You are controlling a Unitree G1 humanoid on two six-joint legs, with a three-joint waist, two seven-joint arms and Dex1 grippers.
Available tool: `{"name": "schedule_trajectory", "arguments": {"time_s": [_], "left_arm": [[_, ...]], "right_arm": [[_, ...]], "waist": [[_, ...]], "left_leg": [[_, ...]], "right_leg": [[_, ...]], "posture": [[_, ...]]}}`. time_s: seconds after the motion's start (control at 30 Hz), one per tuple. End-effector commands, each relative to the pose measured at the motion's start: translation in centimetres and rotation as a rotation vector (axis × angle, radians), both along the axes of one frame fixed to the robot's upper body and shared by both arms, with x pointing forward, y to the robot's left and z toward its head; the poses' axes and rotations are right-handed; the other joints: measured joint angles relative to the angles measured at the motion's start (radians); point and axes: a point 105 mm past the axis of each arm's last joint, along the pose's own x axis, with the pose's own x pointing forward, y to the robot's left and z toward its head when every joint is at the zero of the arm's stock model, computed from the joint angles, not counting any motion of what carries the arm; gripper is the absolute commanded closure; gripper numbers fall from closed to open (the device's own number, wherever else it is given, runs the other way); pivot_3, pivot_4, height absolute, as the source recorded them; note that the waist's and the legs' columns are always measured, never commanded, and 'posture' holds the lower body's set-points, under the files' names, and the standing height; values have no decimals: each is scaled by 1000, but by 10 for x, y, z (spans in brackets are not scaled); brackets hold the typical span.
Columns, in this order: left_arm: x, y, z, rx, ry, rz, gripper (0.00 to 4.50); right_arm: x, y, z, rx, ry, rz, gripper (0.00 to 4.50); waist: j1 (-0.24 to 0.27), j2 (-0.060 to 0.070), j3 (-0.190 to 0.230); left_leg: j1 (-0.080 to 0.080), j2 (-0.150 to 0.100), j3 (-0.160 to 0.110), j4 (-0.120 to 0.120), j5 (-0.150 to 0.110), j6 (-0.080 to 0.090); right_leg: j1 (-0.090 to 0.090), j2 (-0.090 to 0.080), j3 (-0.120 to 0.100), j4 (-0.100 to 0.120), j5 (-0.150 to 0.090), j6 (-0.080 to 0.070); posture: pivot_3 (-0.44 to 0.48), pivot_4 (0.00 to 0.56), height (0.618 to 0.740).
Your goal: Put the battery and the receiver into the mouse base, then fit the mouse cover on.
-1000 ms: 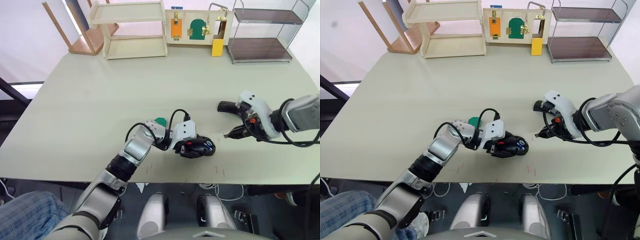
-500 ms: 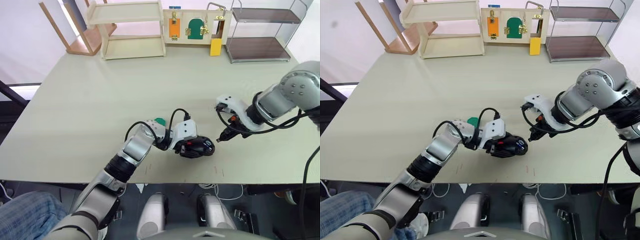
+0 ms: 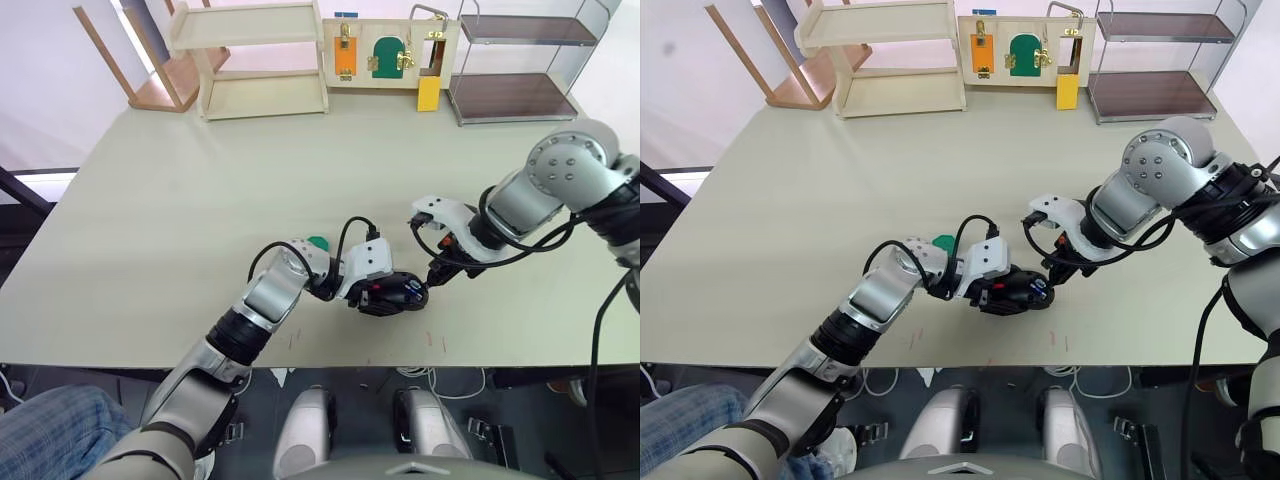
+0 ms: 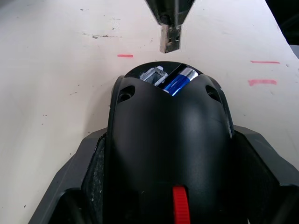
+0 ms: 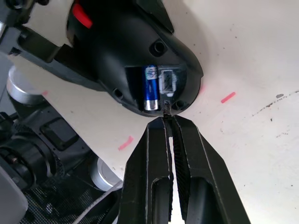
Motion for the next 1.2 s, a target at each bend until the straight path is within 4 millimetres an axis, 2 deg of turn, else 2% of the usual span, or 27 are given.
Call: {"name": "schedule_trajectory", "arguments": {"time_s": [0.03, 0.87, 1.2], "left_arm": [[-5, -2, -2, 20, 8, -25, 1530], [-8, -4, 3, 32, 9, -50, 1530], [-9, -4, 3, 42, 10, -59, 1530]], "right_arm": [[3, 5, 9, 13, -27, 7, 4500], [3, 14, -5, 7, -18, 24, 4500], [2, 19, -5, 21, -27, 43, 4500]], "waist": [[-2, 0, 0], [-5, 0, 0], [-6, 0, 0]], "left_leg": [[0, 0, 0, 0, 0, 0], [0, 0, -1, -3, 0, 0], [0, 0, -1, -4, 0, 0]], "right_leg": [[0, 0, 0, 0, 0, 0], [0, 0, -1, -2, 0, 0], [0, 0, -1, -2, 0, 0]], "posture": [[0, 150, 740], [0, 150, 740], [0, 150, 740]]}}
